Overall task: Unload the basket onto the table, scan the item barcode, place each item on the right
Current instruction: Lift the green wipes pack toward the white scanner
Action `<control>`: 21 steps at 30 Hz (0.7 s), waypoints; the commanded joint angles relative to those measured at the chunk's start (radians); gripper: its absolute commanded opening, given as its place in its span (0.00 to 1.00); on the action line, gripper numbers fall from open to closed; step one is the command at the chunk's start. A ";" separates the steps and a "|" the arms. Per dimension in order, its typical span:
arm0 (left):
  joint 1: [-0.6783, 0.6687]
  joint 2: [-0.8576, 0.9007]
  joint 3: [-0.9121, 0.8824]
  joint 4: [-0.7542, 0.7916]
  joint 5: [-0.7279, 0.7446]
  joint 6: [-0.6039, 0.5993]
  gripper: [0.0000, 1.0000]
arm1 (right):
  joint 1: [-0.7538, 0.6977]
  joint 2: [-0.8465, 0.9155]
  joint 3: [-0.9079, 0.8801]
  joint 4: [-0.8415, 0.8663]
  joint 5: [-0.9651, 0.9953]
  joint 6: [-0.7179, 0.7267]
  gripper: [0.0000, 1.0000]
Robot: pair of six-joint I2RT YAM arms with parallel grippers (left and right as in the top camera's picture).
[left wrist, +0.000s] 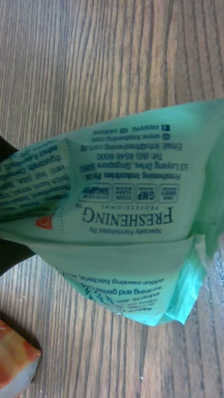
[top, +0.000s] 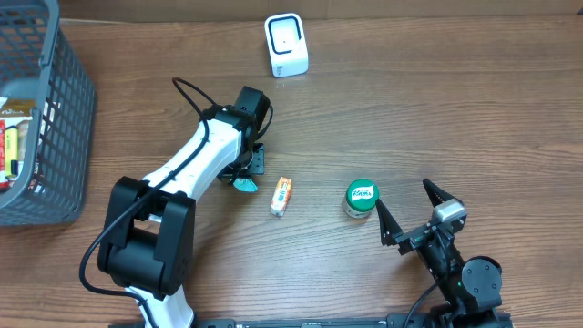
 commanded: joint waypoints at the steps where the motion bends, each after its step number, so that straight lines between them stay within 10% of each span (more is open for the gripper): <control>1: -0.002 -0.028 -0.008 0.008 -0.020 0.019 0.06 | -0.004 -0.006 -0.011 0.005 0.002 0.000 1.00; 16: -0.003 -0.028 -0.045 0.012 0.027 0.116 0.04 | -0.004 -0.006 -0.011 0.005 0.002 0.000 1.00; 21: -0.003 -0.028 -0.076 0.015 0.029 0.120 0.26 | -0.004 -0.006 -0.011 0.005 0.002 0.000 1.00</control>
